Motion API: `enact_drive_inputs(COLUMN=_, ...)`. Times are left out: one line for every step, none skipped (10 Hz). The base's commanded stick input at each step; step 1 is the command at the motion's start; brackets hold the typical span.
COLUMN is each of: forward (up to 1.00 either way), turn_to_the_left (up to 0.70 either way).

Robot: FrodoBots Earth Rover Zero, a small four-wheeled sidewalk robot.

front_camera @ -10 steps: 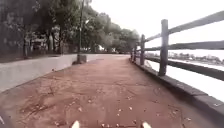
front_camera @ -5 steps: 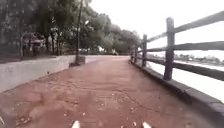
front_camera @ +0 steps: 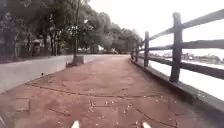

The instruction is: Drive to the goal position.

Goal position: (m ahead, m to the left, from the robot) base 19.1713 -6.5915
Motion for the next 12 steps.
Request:
enact_drive_inputs(forward=0.5, turn_to_the_left=0.0)
enact_drive_inputs(forward=0.5, turn_to_the_left=0.0)
enact_drive_inputs(forward=0.5, turn_to_the_left=0.0)
enact_drive_inputs(forward=0.5, turn_to_the_left=0.0)
enact_drive_inputs(forward=0.5, turn_to_the_left=0.0)
enact_drive_inputs(forward=0.5, turn_to_the_left=0.0)
enact_drive_inputs(forward=0.5, turn_to_the_left=0.0)
enact_drive_inputs(forward=0.5, turn_to_the_left=0.0)
enact_drive_inputs(forward=0.5, turn_to_the_left=0.0)
enact_drive_inputs(forward=0.5, turn_to_the_left=0.0)
enact_drive_inputs(forward=0.5, turn_to_the_left=0.0)
enact_drive_inputs(forward=0.5, turn_to_the_left=0.0)
